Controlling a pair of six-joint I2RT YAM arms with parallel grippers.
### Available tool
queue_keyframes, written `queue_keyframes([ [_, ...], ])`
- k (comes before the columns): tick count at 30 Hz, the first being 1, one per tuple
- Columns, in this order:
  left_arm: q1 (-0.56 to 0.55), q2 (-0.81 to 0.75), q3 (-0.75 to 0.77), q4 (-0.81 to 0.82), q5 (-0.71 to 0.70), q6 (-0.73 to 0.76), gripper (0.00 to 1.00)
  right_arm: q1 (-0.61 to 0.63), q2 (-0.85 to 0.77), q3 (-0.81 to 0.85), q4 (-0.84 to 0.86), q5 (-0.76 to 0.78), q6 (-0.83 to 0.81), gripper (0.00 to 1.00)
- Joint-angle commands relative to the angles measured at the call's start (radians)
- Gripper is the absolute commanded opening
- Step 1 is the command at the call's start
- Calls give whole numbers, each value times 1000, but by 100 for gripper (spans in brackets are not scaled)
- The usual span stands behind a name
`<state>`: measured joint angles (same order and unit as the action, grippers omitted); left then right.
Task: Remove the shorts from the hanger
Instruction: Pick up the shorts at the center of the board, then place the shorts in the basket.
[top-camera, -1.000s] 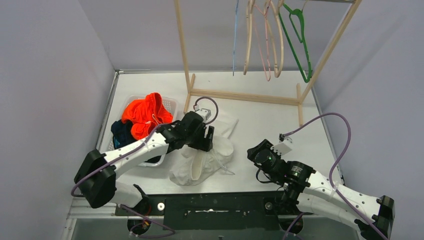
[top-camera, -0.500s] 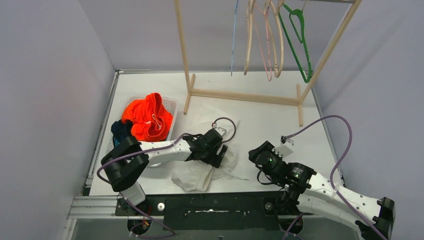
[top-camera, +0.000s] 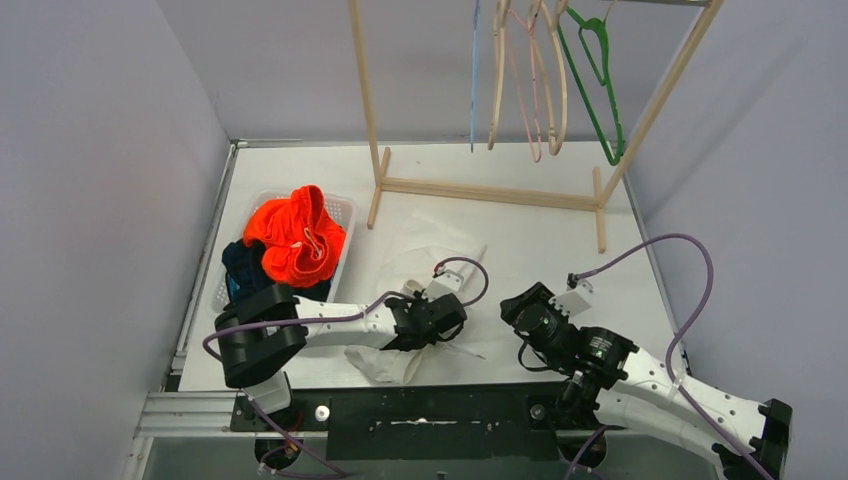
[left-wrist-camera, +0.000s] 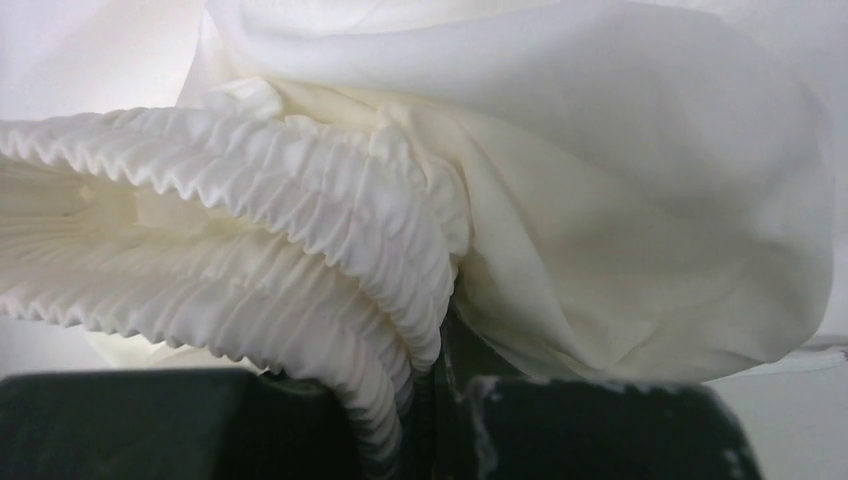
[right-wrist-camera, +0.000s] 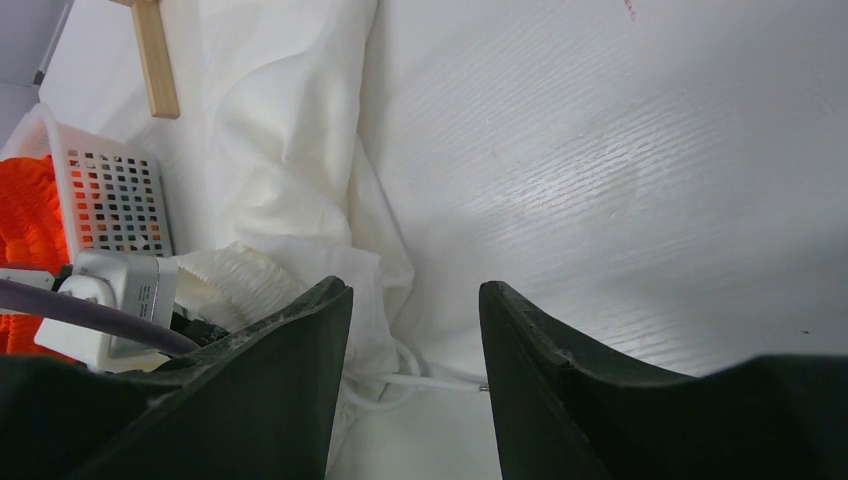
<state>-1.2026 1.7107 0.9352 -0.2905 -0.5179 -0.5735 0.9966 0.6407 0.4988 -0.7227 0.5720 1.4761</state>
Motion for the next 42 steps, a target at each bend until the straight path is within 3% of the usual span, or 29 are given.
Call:
queue_keyframes([
  [1, 10, -136, -1, -153, -120, -20, 0, 7, -40, -10, -1, 78, 48, 51],
  [10, 28, -461, 93, -192, -247, 77, 0, 7, -61, -30, -4, 79, 76, 51],
  [22, 76, -697, 216, -363, -371, 51, 0, 8, -52, -32, 13, 79, 73, 51],
  [29, 162, -738, 320, -440, -431, 80, 0, 7, -42, -32, 27, 74, 69, 51],
  [36, 375, -689, 422, -527, -411, 120, 0, 8, -24, -23, 33, 76, 61, 51],
  [42, 505, -651, 644, -627, -414, 115, 0, 8, -22, -28, 34, 81, 63, 52],
])
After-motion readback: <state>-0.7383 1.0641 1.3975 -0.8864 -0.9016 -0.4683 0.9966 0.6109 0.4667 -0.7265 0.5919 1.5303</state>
